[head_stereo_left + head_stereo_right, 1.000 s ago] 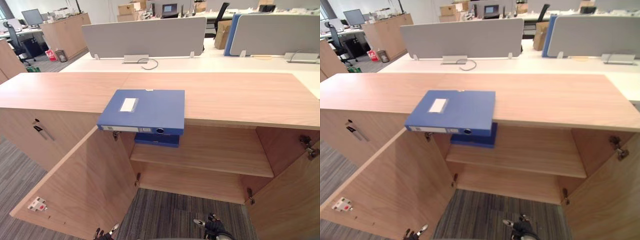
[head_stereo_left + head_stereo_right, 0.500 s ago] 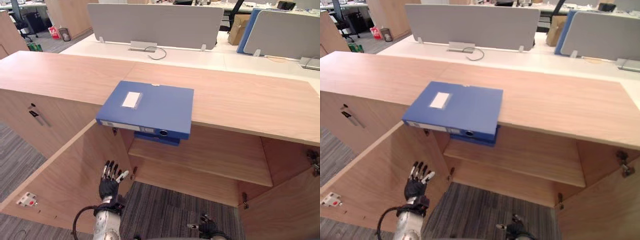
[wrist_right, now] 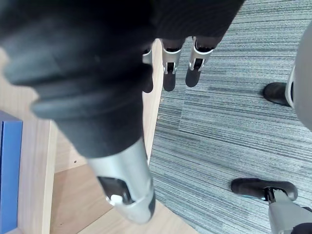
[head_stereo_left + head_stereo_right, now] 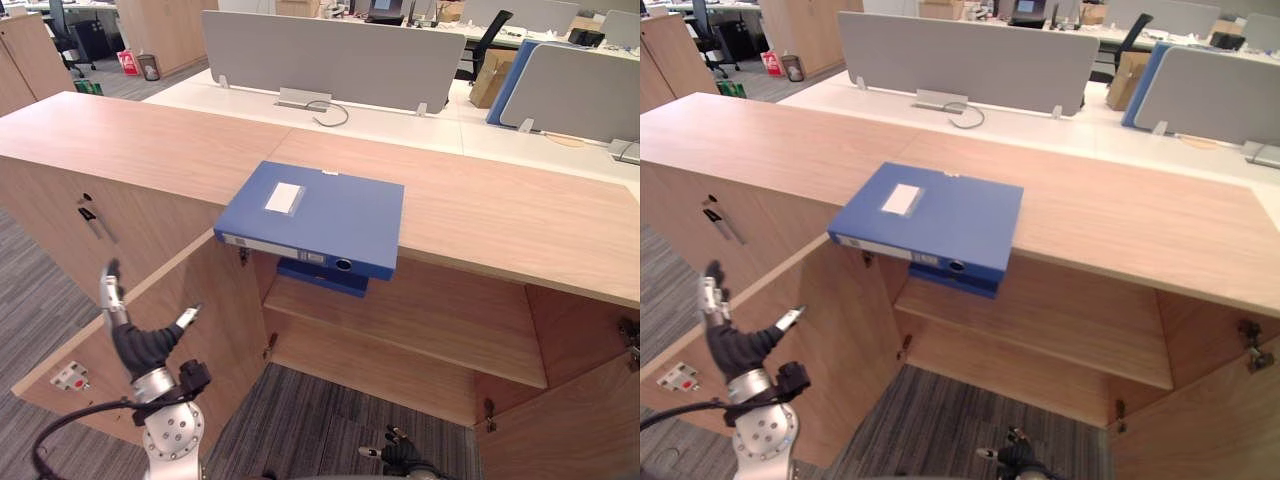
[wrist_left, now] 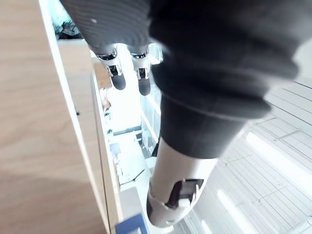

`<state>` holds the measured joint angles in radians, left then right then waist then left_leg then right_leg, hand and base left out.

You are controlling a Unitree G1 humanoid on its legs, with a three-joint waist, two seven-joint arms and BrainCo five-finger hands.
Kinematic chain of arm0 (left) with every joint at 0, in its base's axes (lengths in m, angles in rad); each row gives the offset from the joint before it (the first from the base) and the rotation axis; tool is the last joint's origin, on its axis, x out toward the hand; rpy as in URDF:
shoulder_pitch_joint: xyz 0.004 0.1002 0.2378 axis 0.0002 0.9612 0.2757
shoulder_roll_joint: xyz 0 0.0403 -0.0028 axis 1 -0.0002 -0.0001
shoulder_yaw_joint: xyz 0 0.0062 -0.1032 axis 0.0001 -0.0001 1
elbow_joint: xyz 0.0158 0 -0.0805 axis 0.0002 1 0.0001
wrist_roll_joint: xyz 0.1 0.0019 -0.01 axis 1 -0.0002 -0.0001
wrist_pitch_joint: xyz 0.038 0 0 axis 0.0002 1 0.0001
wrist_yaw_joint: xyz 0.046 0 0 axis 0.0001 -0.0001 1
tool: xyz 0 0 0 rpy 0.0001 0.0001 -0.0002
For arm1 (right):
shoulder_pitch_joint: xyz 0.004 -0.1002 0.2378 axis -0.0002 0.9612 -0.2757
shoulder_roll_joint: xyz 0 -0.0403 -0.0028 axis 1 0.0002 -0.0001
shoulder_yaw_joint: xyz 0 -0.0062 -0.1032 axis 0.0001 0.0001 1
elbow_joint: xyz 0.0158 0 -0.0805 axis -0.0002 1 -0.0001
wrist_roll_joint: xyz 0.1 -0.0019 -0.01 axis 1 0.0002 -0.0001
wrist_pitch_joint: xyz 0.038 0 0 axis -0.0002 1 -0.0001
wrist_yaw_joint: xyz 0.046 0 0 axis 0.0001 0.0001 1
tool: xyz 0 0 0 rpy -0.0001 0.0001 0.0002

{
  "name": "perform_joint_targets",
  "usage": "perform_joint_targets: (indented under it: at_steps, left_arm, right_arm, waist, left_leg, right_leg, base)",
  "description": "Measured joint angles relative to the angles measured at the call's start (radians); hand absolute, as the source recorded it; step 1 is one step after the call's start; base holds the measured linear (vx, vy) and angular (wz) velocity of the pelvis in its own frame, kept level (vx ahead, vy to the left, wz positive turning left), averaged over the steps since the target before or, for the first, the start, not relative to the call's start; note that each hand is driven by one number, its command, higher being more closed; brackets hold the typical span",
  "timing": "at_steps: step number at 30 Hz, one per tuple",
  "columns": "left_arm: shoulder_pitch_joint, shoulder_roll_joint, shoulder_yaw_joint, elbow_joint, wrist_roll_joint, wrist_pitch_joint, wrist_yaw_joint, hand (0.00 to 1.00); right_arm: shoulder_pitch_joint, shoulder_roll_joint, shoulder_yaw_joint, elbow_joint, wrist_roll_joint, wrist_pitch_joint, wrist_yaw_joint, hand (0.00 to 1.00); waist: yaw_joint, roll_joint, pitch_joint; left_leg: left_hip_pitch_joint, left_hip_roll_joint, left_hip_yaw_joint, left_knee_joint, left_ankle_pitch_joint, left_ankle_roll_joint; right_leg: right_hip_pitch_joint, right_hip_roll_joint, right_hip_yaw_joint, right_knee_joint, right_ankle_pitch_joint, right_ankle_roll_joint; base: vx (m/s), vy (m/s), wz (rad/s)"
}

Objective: Walk over to the cabinet, pick up the folder, carry it to the office cabinet, place the folder inside the office cabinet, then close the office cabinet door

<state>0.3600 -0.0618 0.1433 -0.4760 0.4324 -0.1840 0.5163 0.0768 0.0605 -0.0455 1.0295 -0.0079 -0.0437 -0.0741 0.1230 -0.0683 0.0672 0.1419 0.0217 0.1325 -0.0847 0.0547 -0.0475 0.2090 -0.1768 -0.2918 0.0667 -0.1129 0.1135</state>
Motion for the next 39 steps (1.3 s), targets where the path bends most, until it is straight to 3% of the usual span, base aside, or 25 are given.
perform_joint_targets:
  at_steps: [7, 11, 15, 18, 26, 39]
  left_arm:
    - [-0.061, 0.035, -0.065, -0.064, 0.304, 0.042, 0.087, 0.00]
    - [-0.128, 0.119, -0.102, -0.035, 0.432, 0.048, 0.083, 0.00]
    - [-0.201, 0.273, -0.102, 0.156, 0.519, 0.058, 0.077, 0.00]
    - [-0.220, 0.346, -0.099, 0.220, 0.566, 0.071, 0.069, 0.00]
    - [-0.245, 0.432, -0.083, 0.283, 0.618, 0.078, 0.043, 0.00]
    - [-0.341, 0.480, -0.091, 0.365, 0.636, 0.099, 0.024, 0.00]
  right_arm:
    - [0.001, -0.002, 0.037, 0.005, -0.007, -0.019, 0.006, 0.00]
    - [-0.003, -0.019, 0.038, 0.021, -0.013, -0.037, 0.014, 0.00]
    - [-0.004, -0.060, 0.038, 0.038, -0.018, -0.038, 0.027, 0.00]
    - [-0.001, -0.089, 0.039, 0.060, -0.035, -0.038, 0.029, 0.00]
    - [0.004, -0.105, 0.038, 0.066, -0.053, -0.043, 0.035, 0.00]
    - [-0.002, -0.120, 0.038, 0.066, -0.073, -0.047, 0.044, 0.00]
  waist:
    - [-0.010, -0.001, -0.008]
    - [-0.028, 0.005, -0.019]
    - [-0.031, 0.016, -0.027]
    - [-0.035, 0.021, -0.024]
    - [-0.047, 0.030, -0.021]
    - [-0.068, 0.029, -0.027]
  left_leg:
    - [-0.003, 0.001, 0.041, -0.001, -0.006, -0.004]
    - [-0.003, 0.000, 0.057, -0.001, -0.005, -0.003]
    - [-0.003, 0.000, 0.059, -0.001, -0.003, -0.001]
    - [-0.002, 0.001, 0.057, -0.002, -0.003, -0.001]
    - [-0.001, 0.002, 0.060, -0.003, -0.002, -0.001]
    - [-0.001, 0.007, 0.076, -0.003, -0.002, -0.002]
  right_leg:
    - [-0.018, 0.003, 0.046, -0.024, 0.020, -0.003]
    - [-0.030, 0.006, 0.069, -0.025, 0.020, -0.003]
    - [-0.029, 0.014, 0.078, -0.046, 0.028, -0.016]
    - [-0.023, 0.016, 0.078, -0.056, 0.031, -0.020]
    - [-0.020, 0.019, 0.080, -0.073, 0.035, -0.027]
    - [-0.019, 0.029, 0.101, -0.093, 0.049, -0.046]
  base:
    - [-0.03, 0.010, -0.18]
    - [-0.01, -0.006, -0.15]
    - [0.00, -0.002, -0.08]
    - [-0.01, -0.006, 0.00]
    - [-0.03, -0.005, -0.01]
    - [-0.03, -0.007, -0.04]
